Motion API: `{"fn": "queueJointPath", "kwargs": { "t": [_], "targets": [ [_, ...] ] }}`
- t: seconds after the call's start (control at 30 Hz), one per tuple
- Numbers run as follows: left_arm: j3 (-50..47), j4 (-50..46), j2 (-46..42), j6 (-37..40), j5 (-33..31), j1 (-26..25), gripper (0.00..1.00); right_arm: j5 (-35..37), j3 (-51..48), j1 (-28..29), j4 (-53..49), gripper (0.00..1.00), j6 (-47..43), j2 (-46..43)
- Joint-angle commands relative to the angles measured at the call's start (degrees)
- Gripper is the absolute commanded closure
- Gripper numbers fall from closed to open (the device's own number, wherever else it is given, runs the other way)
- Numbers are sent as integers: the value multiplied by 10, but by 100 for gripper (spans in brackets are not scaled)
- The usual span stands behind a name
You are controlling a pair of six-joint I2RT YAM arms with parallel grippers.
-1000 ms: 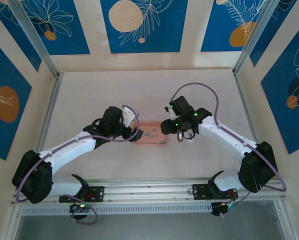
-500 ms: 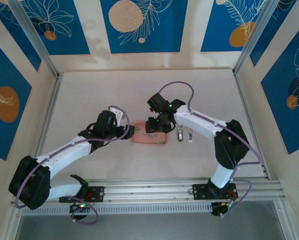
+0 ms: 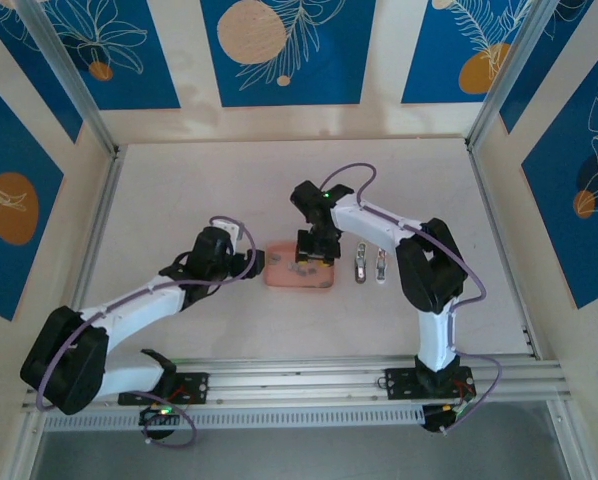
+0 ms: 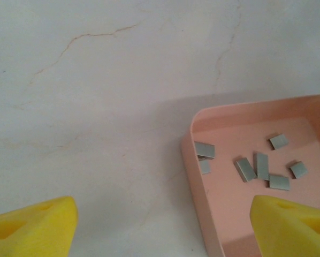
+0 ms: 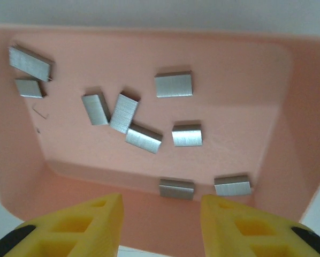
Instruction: Load the staples into the stapler
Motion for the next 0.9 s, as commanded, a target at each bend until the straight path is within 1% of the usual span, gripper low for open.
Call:
{"fn": "queueJointPath", "kwargs": {
  "t": [0.0, 0.2, 0.3, 0.4, 0.57, 0.87],
  "targets": [
    [-8, 13, 4, -19, -21, 12, 16, -16, 34, 8, -42, 57, 25, 23],
    [-13, 17, 2, -21, -27, 26, 16, -27, 44, 13, -16, 57, 57, 31],
    [-18, 18, 1, -25, -29, 36, 16, -29, 63, 20, -16, 57, 68, 52],
    [-20, 17, 0, -27, -25, 46, 16, -28, 80, 26, -22, 58, 80, 75],
    [-22, 14, -5, -24, -20, 55, 16, -18, 77, 24, -9, 62, 105, 88],
    [-19, 15, -4, -19, -11, 61, 16, -20, 82, 15, 14, 65, 114, 109]
  ]
}}
